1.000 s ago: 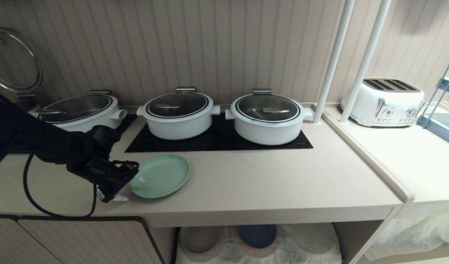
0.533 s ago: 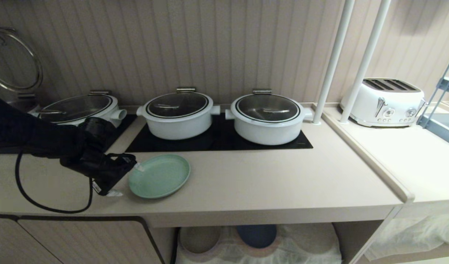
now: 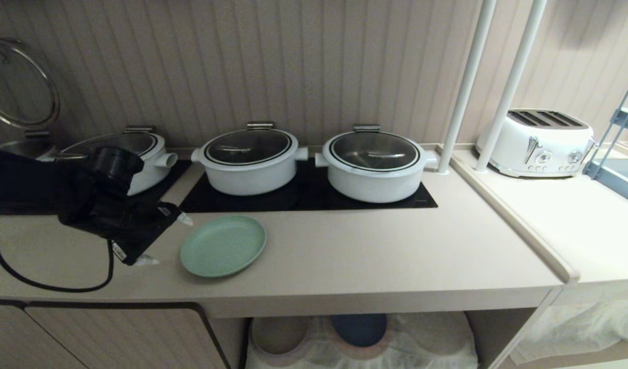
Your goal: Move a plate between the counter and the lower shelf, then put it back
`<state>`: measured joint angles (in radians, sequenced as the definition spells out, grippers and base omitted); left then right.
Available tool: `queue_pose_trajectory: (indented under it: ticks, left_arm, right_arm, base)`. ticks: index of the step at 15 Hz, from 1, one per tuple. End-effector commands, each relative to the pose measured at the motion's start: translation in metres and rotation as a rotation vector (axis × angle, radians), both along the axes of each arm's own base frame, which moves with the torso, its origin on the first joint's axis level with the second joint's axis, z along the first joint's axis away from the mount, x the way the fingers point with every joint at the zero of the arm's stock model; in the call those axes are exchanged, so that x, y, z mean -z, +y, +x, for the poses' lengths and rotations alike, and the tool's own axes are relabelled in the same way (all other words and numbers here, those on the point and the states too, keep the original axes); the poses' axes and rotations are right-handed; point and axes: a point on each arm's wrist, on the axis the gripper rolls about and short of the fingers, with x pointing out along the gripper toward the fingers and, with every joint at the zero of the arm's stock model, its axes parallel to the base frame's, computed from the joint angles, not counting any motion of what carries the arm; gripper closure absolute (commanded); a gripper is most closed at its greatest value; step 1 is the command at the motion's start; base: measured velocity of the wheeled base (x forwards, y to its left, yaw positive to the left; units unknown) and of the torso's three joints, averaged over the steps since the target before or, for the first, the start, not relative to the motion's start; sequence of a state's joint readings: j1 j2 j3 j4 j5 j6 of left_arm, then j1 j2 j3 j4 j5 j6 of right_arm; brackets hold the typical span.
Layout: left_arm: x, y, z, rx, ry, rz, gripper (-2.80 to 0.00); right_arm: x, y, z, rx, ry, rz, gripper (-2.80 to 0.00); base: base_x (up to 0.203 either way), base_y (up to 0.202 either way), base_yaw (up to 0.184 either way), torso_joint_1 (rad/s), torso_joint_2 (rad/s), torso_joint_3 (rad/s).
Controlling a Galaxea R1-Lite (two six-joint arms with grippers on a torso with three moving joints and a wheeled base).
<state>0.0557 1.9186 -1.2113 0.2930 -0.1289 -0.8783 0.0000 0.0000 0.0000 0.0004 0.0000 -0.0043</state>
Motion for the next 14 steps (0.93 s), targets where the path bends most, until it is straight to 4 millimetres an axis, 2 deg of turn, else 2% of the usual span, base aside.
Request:
queue_pose_trajectory:
  ticks: [1,7,13,14]
  left_arm:
    - [-0.015,-0.001,-0.015,-0.011,-0.033,-0.006,-2.8]
    - [-0.041,-0.001,-0.037,-0.06,-0.103,-0.017,-2.8]
    - [-0.043,-0.004,-0.073,-0.067,-0.122,-0.02,-2.8]
    - [-0.044,-0.004,-0.079,-0.07,-0.142,-0.022,0.0]
  right_arm:
    - [0.0,0.0,0.0,0.0,0.0,0.0,0.0]
    - [0.0,0.0,0.0,0.0,0.0,0.0,0.0]
    - [0.0,0.0,0.0,0.0,0.001,0.0,0.0]
    - [0.0,0.0,0.0,0.0,0.0,0.0,0.0]
  base:
    - [0.0,0.0,0.0,0.0,0.0,0.0]
    - [0.0,0.0,0.0,0.0,0.0,0.0]
    - [0.0,0.0,0.0,0.0,0.0,0.0]
    - [0.0,0.0,0.0,0.0,0.0,0.0]
